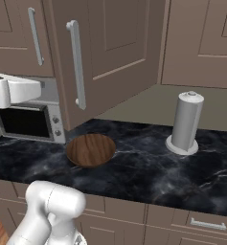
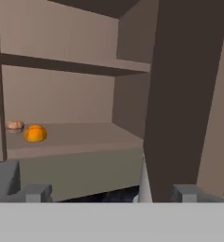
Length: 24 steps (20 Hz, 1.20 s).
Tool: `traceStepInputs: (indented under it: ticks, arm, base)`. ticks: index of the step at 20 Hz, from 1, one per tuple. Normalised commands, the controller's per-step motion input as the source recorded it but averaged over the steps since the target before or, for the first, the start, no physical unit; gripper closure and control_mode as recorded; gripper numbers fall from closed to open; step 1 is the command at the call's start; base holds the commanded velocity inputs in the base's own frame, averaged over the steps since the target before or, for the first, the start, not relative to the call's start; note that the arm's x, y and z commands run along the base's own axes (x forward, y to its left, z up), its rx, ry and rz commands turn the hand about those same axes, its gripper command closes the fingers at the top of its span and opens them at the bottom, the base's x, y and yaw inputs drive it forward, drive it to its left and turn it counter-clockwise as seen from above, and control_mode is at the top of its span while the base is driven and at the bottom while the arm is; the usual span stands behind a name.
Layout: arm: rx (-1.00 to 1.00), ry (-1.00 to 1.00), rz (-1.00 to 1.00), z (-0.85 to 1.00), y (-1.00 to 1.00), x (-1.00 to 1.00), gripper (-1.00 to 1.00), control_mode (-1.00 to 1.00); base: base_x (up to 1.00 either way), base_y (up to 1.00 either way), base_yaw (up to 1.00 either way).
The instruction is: Open the cabinet. Pick the orange and tangerine from the cabinet and place them into the bowl. Then close the cabinet.
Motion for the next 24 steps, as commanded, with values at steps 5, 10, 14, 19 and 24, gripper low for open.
traceStepInputs:
  ticks: [5,10,14,19,24]
  arm:
    - [0.00,0.00,-0.24,-0.13,0.07,0.46,-1.00,-1.00]
    - [0.00,0.00,-0.24,-0.05,0.01,0.37,-1.00,-1.00]
    - [0.00,0.00,-0.24,-0.02,0.00,0.35,-1.00,-1.00]
    - [0.00,0.00,-0.24,-0.01,0.00,0.27,-1.00,-1.00]
    - [0.00,0.00,-0.20,-0.01,-0.03,0.18,-1.00,-1.00]
  base:
    - [0.00,0.00,0.00]
    - [0.00,0.00,0.00]
    - [0.00,0.00,0.00]
    - [0.00,0.00,0.00]
    - [0.00,0.00,0.00]
